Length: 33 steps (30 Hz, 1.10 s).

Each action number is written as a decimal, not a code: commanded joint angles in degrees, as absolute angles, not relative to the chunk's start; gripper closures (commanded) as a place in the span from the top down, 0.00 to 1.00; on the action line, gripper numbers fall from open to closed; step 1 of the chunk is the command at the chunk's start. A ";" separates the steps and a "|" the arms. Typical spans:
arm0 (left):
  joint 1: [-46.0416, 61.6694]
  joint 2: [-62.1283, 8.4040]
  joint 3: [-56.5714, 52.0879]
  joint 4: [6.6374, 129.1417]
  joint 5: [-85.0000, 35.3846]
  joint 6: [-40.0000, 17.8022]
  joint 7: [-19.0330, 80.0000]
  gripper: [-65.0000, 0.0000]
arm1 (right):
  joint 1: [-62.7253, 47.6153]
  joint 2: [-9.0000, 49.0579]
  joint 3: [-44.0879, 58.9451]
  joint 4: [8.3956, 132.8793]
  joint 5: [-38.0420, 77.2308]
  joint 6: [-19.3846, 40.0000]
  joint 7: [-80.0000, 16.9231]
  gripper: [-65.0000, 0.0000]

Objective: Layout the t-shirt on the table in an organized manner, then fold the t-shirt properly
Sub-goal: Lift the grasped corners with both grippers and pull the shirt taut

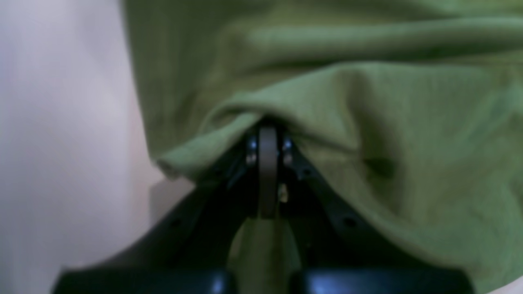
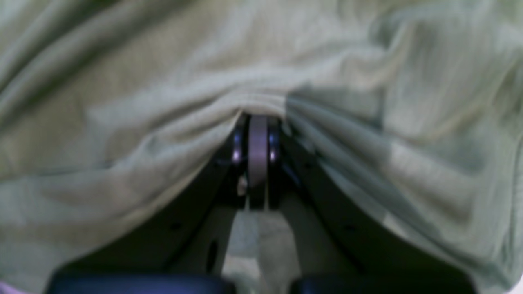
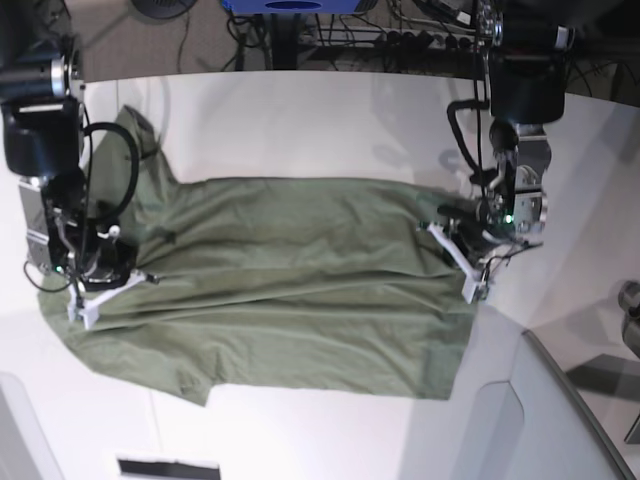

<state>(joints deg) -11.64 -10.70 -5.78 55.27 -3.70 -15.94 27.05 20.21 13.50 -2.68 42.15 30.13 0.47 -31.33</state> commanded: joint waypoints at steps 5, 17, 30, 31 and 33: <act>-20.35 -9.89 -3.65 47.43 -3.47 -15.78 23.96 0.00 | 27.38 16.40 -10.24 33.10 27.65 1.45 -23.96 0.00; -36.79 -8.31 -3.30 21.32 -3.30 -9.98 7.08 0.00 | 39.87 16.66 -17.98 16.31 27.65 7.43 -9.01 0.00; -32.40 -9.54 -4.09 33.45 -4.00 -10.15 12.00 0.00 | 34.86 18.95 -17.45 31.52 27.82 6.11 -19.65 0.00; -30.37 -9.98 -4.09 37.41 -4.09 -10.15 13.23 0.00 | 32.84 19.30 -17.45 36.18 27.91 4.44 -21.14 0.00; -26.42 -10.15 -4.09 44.35 -4.09 -10.15 15.69 0.00 | 29.41 19.74 -17.45 44.44 28.00 0.92 -23.78 0.00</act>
